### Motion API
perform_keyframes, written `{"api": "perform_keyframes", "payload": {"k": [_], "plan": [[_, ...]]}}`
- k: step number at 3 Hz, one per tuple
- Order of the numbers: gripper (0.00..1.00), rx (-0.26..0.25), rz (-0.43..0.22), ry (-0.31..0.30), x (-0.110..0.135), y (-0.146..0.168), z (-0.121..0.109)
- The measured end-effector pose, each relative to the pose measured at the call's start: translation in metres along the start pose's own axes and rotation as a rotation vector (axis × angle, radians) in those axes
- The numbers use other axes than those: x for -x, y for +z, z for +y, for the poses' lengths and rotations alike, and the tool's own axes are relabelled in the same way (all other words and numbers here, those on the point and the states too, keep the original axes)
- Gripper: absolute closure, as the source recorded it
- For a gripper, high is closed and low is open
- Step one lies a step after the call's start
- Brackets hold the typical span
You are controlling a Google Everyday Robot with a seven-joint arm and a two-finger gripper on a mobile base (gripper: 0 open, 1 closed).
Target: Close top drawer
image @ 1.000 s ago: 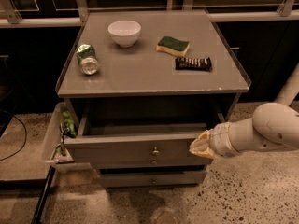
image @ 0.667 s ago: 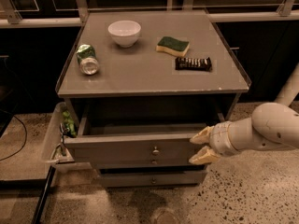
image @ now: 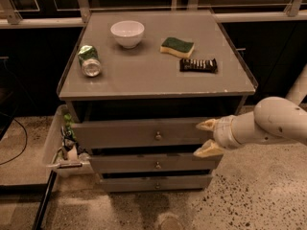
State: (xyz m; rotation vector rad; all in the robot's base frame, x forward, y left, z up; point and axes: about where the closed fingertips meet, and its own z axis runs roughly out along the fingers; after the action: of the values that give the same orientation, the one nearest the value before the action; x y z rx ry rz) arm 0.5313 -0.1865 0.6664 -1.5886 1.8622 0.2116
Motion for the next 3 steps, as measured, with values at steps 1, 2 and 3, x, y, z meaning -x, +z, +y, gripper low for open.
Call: {"api": "perform_keyframes", "payload": {"k": [1,2,3], "plan": [[0.61,-0.009,0.026,-0.015,-0.0063,0.0117,-0.0266],[0.59,-0.011,0.027,-0.018,-0.0057,0.0122,-0.0290],[0.36,-0.011,0.027,-0.018,-0.0057,0.0123,-0.0290]]}}
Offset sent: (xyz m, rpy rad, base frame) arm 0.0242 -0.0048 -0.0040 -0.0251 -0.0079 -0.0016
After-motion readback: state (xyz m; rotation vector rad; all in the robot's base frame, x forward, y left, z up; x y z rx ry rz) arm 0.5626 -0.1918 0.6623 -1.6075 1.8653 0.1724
